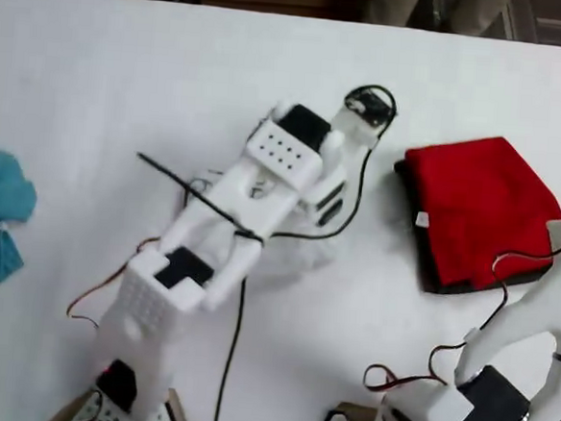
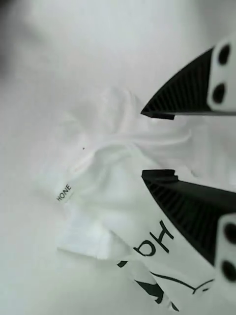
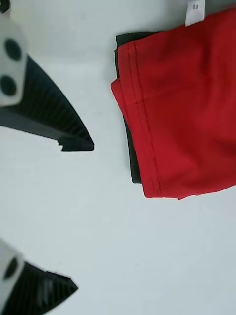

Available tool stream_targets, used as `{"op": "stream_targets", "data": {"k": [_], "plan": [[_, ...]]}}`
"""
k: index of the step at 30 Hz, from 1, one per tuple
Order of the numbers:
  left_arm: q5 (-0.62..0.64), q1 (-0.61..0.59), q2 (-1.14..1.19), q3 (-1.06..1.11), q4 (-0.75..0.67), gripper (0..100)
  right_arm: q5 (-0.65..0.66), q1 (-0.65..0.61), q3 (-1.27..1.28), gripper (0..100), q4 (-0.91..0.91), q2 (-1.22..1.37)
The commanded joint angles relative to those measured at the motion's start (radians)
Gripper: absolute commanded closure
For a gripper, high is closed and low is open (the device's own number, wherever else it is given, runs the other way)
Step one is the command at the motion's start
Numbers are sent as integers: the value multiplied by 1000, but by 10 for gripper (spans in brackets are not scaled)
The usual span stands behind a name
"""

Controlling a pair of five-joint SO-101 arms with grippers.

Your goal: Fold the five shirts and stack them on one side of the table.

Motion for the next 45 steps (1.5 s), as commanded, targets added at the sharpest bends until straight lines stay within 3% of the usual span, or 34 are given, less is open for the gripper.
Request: {"op": "stream_targets", "data": {"k": [1, 5, 9, 13, 27, 34, 40, 45], "plan": [[-5, -32, -9, -143, 48, 801, -5, -62, 17, 611, -22, -45], [-5, -146, -9, -259, 121, 801, -6, -108, 127, 611, -96, -45], [-6, -288, 15, -234, 120, 801, -6, -113, 255, 611, -214, -47], [-8, -328, 78, -160, 97, 801, -6, -113, 298, 611, -274, -47], [-8, -186, 130, -165, 126, 801, -6, -206, 319, 611, -308, -44], [-63, -186, 21, 101, 127, 801, -5, -203, 313, 611, -314, -45], [-72, -153, -215, 268, 126, 801, -6, -208, 313, 611, -314, -44], [-176, -117, -390, 432, 124, 801, -6, -205, 313, 611, -314, -44]]}}
